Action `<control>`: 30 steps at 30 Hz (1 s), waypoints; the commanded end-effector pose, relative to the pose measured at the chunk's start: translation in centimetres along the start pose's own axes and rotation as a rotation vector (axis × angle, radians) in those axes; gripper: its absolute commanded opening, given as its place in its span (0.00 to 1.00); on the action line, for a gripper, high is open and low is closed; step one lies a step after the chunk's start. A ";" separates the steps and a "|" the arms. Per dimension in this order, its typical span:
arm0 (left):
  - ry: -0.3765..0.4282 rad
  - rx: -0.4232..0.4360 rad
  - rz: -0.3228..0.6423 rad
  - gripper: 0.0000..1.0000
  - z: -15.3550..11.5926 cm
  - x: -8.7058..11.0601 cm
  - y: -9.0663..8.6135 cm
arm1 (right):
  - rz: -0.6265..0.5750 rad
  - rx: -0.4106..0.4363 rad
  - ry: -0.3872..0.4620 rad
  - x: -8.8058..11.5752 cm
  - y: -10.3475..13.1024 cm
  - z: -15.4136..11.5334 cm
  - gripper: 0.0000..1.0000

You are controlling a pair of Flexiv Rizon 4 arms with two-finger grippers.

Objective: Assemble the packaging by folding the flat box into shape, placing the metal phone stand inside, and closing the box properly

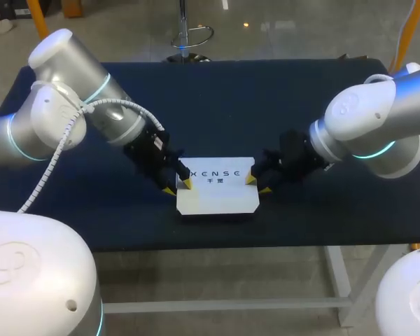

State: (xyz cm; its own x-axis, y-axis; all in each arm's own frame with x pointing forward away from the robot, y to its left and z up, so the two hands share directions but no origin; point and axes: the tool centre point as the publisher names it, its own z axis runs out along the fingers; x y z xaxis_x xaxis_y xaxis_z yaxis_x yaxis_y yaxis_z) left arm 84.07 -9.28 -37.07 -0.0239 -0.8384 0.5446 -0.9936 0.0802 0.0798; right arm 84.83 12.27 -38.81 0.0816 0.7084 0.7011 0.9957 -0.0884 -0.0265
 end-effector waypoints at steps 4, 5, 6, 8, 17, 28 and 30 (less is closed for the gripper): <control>-0.009 -0.036 -0.014 0.50 0.1 1.2 -0.6 | 0.006 0.015 0.007 0.8 0.2 0.4 0.47; -0.013 -0.040 -0.019 0.50 0.0 1.2 -0.6 | 0.008 0.017 0.007 0.9 0.2 0.4 0.47; -0.014 -0.043 -0.022 0.52 0.0 1.3 -0.7 | 0.009 0.019 0.007 0.9 0.2 0.4 0.47; -0.018 -0.052 -0.032 0.51 -0.1 1.4 -0.7 | 0.011 0.023 0.007 1.0 0.2 0.3 0.47; -0.026 -0.090 -0.071 0.53 -0.5 1.6 -1.0 | 0.024 0.039 0.005 1.4 0.4 0.2 0.46; -0.016 -0.134 -0.111 0.50 -1.0 1.7 -1.6 | 0.039 0.061 0.001 1.6 0.9 0.1 0.46; -0.018 -0.137 -0.115 0.49 -1.0 1.7 -1.6 | 0.041 0.063 0.000 1.7 0.9 0.1 0.46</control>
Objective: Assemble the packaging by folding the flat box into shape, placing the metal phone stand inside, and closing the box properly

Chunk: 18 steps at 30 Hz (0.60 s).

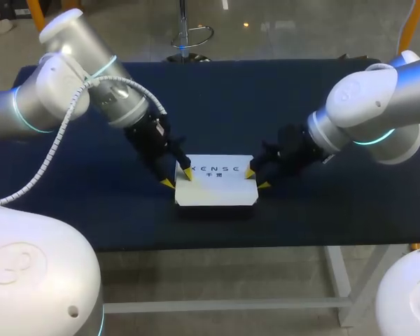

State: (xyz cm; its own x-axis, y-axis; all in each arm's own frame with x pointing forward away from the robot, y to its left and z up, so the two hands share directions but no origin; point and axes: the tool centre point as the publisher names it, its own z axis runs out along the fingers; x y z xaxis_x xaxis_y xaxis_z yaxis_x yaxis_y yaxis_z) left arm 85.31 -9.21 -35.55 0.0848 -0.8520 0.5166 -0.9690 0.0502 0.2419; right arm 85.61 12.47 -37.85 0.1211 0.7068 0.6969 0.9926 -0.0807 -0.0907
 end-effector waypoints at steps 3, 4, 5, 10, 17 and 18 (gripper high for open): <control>-0.008 -0.015 -0.007 0.48 0.3 1.1 -0.4 | 0.003 0.016 0.002 0.9 0.3 0.6 0.45; -0.008 -0.017 -0.009 0.47 0.3 1.1 -0.4 | 0.004 0.017 0.002 0.9 0.3 0.5 0.45; -0.008 -0.018 -0.013 0.47 0.2 1.2 -0.4 | 0.005 0.018 0.002 0.9 0.3 0.5 0.45; -0.010 -0.029 -0.030 0.48 0.0 1.2 -0.5 | 0.011 0.026 0.001 1.0 0.5 0.5 0.45; -0.015 -0.041 -0.049 0.48 -0.2 1.1 -0.6 | 0.018 0.038 0.000 1.0 0.7 0.4 0.45; -0.016 -0.041 -0.049 0.48 -0.2 1.1 -0.6 | 0.019 0.040 0.000 1.0 0.7 0.3 0.45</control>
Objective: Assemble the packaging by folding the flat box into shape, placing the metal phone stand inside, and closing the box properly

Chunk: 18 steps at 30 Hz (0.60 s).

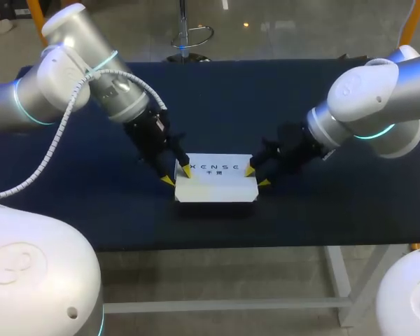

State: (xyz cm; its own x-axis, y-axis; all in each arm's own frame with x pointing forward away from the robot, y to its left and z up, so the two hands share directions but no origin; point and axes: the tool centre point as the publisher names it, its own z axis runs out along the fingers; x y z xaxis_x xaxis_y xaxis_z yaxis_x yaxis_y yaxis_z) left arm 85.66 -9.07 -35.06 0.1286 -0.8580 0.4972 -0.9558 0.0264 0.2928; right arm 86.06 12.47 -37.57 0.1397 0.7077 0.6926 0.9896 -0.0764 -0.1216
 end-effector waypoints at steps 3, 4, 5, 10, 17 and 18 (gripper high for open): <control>-0.012 -0.013 -0.007 0.48 0.2 1.0 -0.4 | 0.000 0.019 0.002 0.8 0.3 0.5 0.44; -0.013 -0.015 -0.008 0.48 0.2 1.0 -0.4 | 0.000 0.019 0.002 0.8 0.4 0.5 0.44; -0.013 -0.017 -0.010 0.48 0.2 1.0 -0.4 | 0.000 0.020 0.001 0.9 0.4 0.5 0.44; -0.015 -0.022 -0.017 0.48 0.0 0.9 -0.5 | 0.002 0.023 -0.004 0.8 0.4 0.3 0.45; -0.017 -0.032 -0.025 0.47 -0.2 0.8 -0.5 | 0.006 0.026 -0.009 0.8 0.4 0.0 0.45; -0.018 -0.033 -0.027 0.47 -0.2 0.8 -0.5 | 0.006 0.025 -0.010 0.8 0.4 0.0 0.45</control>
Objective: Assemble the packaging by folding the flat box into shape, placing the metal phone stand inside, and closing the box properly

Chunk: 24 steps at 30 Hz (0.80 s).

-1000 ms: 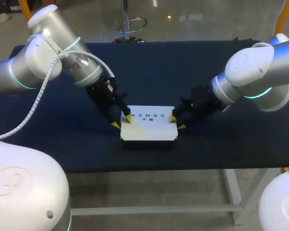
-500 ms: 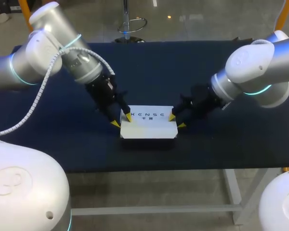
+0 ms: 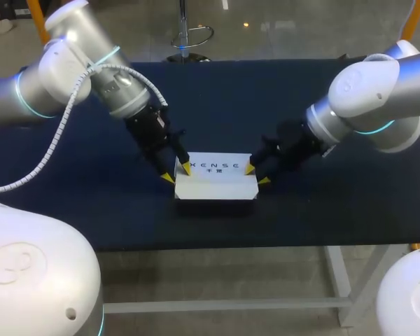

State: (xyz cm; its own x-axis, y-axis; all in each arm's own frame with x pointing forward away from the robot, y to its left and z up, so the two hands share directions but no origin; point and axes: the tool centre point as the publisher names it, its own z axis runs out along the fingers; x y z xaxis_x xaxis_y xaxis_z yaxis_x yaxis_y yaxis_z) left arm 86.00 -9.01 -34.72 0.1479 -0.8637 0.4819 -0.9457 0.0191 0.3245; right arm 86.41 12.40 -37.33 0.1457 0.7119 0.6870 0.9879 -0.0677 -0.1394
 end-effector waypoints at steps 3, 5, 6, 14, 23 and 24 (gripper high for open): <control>-0.011 -0.010 -0.009 0.47 0.1 0.6 -0.3 | 0.001 0.007 -0.006 0.6 0.1 0.1 0.45; -0.013 -0.012 -0.013 0.47 0.1 0.6 -0.3 | 0.001 0.009 -0.008 0.6 0.1 0.1 0.45; -0.015 -0.014 -0.015 0.47 0.1 0.6 -0.3 | 0.001 0.011 -0.009 0.5 0.1 0.1 0.45; -0.024 -0.016 -0.028 0.47 -0.2 0.4 -0.2 | 0.002 0.015 -0.012 0.5 0.3 -0.2 0.45; -0.032 -0.022 -0.039 0.48 -0.4 0.2 -0.1 | 0.003 0.019 -0.015 0.4 0.4 -0.4 0.45; -0.033 -0.022 -0.040 0.48 -0.4 0.2 -0.1 | 0.003 0.020 -0.015 0.4 0.4 -0.5 0.45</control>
State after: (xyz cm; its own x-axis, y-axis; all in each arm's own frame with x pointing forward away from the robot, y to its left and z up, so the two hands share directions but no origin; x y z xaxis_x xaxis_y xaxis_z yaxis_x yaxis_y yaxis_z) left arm 86.11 -8.80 -34.49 0.1764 -0.8760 0.4490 -0.9337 -0.0045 0.3580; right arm 86.67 12.32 -36.93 0.1478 0.7233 0.6745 0.9869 -0.0636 -0.1481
